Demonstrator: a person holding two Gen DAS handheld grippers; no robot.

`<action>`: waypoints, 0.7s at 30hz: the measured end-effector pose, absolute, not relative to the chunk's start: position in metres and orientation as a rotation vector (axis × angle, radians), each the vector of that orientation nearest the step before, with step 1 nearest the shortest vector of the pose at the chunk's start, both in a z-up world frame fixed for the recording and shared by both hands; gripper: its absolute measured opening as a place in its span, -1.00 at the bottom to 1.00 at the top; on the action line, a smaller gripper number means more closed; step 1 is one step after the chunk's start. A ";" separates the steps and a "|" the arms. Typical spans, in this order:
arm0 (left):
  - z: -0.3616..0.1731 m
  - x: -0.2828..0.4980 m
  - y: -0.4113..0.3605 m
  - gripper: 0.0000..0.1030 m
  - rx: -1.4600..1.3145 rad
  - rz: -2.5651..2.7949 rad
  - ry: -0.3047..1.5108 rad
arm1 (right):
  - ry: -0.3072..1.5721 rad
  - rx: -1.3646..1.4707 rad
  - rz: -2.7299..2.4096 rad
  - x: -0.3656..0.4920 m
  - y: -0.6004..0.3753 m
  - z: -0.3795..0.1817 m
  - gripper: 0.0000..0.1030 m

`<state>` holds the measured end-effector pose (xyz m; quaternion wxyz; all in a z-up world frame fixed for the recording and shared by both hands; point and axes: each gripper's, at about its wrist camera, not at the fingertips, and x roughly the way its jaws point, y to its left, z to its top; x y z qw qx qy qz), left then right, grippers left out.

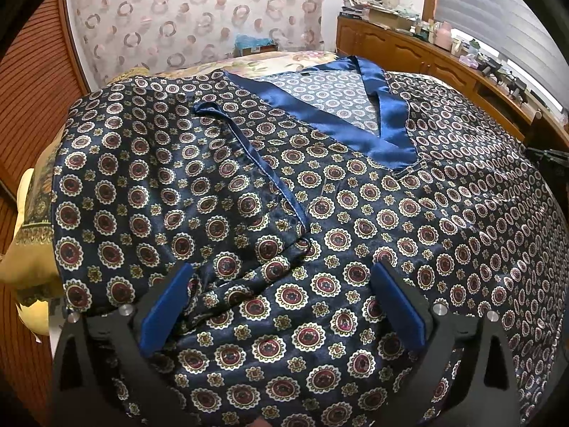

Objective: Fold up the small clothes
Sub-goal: 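Lift and fold the gripped side edge toward the shirt center with the right gripper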

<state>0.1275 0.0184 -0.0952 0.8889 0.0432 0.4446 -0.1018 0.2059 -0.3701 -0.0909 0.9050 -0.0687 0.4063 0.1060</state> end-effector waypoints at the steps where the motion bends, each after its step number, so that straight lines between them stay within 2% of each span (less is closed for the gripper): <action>1: -0.095 0.127 0.018 0.96 0.090 -0.212 0.923 | 0.826 -0.131 0.231 0.205 -0.368 -0.087 -1.00; 10: -0.093 0.119 0.018 0.96 0.099 -0.211 0.892 | 0.731 -0.124 0.386 0.195 -0.317 -0.058 -1.00; 21: -0.062 0.090 0.023 0.96 0.052 -0.205 0.745 | 0.785 -0.133 0.487 0.193 -0.270 -0.080 -1.00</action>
